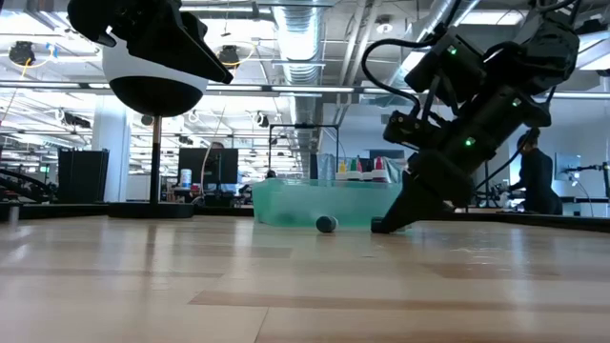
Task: Pick & Place food coloring
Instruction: Put the green food coloring bottle into the green bin
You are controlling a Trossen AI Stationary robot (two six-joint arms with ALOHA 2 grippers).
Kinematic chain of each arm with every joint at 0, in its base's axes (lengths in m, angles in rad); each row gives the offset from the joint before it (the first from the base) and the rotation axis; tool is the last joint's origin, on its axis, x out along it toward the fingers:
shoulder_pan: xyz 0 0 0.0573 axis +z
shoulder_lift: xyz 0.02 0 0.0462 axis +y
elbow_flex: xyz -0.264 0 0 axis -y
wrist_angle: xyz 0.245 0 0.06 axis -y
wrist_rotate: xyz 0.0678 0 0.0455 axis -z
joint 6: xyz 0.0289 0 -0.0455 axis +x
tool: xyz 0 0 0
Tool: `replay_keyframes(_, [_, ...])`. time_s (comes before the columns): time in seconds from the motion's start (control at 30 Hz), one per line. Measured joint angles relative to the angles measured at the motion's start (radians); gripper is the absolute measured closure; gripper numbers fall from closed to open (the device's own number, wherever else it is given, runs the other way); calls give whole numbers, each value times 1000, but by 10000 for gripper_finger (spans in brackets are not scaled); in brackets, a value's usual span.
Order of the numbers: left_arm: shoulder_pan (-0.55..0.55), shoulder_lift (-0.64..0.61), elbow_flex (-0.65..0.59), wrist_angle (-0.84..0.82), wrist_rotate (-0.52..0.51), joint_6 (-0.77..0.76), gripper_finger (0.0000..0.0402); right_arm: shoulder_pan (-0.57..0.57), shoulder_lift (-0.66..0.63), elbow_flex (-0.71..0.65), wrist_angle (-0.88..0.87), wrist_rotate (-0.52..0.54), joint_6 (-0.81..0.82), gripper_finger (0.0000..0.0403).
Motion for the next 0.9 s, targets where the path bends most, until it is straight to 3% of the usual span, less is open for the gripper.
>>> replay_keyframes(0.27, [0,0,0,-2,2,-1,233,-1,0,-1,1,-28,0,281])
replay_keyframes(0.6, [0,0,0,-3,2,-5,233,-1,0,-1,0,-53,-1,323])
replay_keyframes(0.9, [0,0,0,-4,1,-4,233,0,0,-2,-1,-58,-2,318])
